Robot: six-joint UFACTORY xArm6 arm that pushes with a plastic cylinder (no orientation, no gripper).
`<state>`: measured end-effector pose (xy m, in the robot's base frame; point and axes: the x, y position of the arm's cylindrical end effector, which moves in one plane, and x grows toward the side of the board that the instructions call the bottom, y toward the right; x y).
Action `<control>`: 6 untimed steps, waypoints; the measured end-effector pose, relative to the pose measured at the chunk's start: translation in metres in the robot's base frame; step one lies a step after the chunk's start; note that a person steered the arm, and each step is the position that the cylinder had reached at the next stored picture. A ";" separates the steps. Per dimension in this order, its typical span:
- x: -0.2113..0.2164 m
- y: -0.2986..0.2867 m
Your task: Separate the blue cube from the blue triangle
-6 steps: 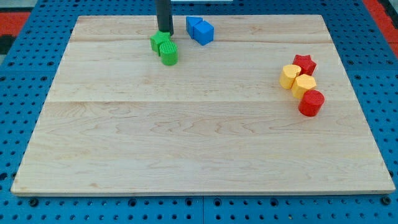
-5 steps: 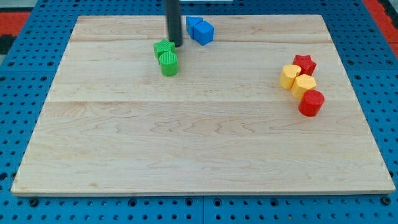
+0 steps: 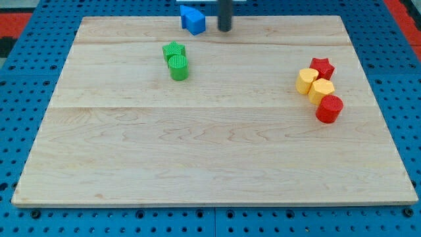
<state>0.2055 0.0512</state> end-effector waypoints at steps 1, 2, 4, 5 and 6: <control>-0.014 0.005; -0.013 -0.037; -0.013 -0.039; -0.013 -0.063; -0.012 -0.072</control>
<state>0.1933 -0.0210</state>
